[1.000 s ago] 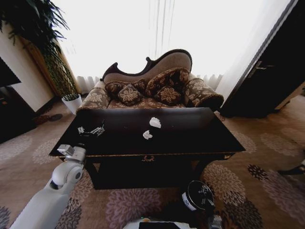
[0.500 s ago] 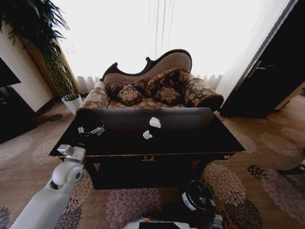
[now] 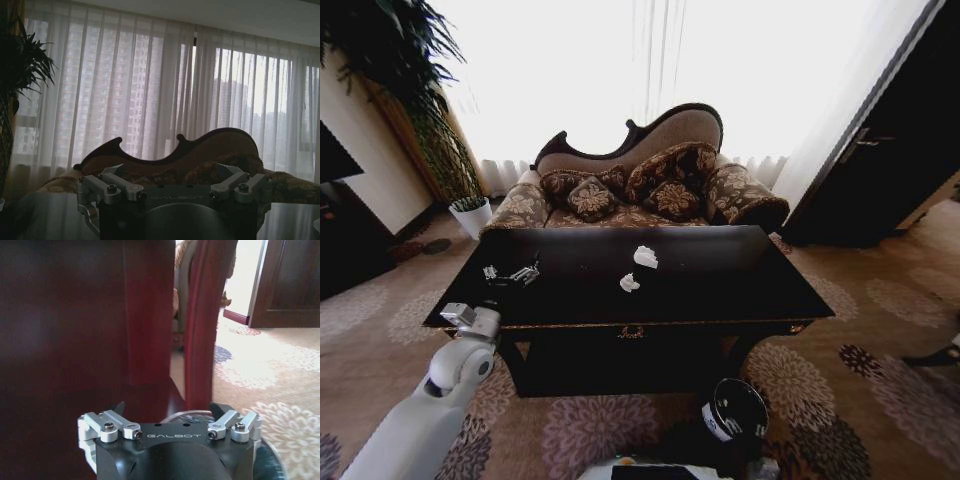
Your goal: Move to the front of the table and place the trash on the table into the trash bin.
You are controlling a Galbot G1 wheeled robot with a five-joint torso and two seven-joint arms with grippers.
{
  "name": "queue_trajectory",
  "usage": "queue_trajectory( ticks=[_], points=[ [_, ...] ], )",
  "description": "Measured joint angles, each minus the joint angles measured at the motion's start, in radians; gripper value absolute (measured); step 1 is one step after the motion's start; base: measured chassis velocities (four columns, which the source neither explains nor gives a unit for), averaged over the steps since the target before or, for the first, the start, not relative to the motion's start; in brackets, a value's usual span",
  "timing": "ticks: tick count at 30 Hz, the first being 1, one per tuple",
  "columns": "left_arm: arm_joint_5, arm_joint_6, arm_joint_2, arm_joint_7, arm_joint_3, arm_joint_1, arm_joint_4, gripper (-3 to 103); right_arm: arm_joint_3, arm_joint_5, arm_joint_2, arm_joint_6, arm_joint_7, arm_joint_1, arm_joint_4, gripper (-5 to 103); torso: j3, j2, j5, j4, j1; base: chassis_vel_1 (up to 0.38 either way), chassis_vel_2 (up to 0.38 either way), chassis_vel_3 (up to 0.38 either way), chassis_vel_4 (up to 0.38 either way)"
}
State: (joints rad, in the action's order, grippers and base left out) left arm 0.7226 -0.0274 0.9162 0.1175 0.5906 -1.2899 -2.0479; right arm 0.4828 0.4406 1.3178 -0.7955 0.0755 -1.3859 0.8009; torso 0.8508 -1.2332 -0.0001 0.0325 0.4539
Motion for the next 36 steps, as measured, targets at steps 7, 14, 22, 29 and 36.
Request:
queue_trajectory(
  ticks=[7, 14, 22, 29, 36],
  points=[
    [0.000, 0.000, 0.000, 0.000, 0.000, 0.000, 0.000, 100, 0.056, 0.006, 0.064, -0.003, 0.054, -0.160, 0.269, 100, 0.000, 0.000, -0.0001, 0.0001, 0.000, 0.000, 0.000, 0.000, 0.000],
    [0.000, 0.000, 0.000, 0.000, 0.000, 0.000, 0.000, 100, 0.142, 0.053, 0.116, -0.006, 0.222, -0.342, 0.537, 100, 0.000, 0.000, -0.0002, 0.0001, 0.000, 0.000, 0.000, 0.000, 0.000],
    [0.000, 0.000, 0.000, 0.000, 0.000, 0.000, 0.000, 100, 0.229, 0.099, 0.135, -0.007, 0.349, -0.457, 0.746, 100, 0.000, 0.000, -0.0003, 0.0000, 0.000, 0.000, 0.000, 0.000, 0.000],
    [0.000, 0.000, 0.000, 0.000, 0.000, 0.000, 0.000, 100, 0.312, 0.129, 0.140, -0.007, 0.338, -0.528, 0.970, 100, 0.000, 0.000, -0.0002, 0.0000, 0.000, 0.000, 0.000, 0.000, 0.000],
    [0.000, 0.000, 0.000, 0.000, 0.000, 0.000, 0.000, 100, 0.368, 0.150, 0.124, -0.006, 0.299, -0.552, 1.095, 100, 0.000, 0.000, -0.0001, 0.0000, 0.000, 0.000, 0.000, 0.000, 0.000]
  ],
)
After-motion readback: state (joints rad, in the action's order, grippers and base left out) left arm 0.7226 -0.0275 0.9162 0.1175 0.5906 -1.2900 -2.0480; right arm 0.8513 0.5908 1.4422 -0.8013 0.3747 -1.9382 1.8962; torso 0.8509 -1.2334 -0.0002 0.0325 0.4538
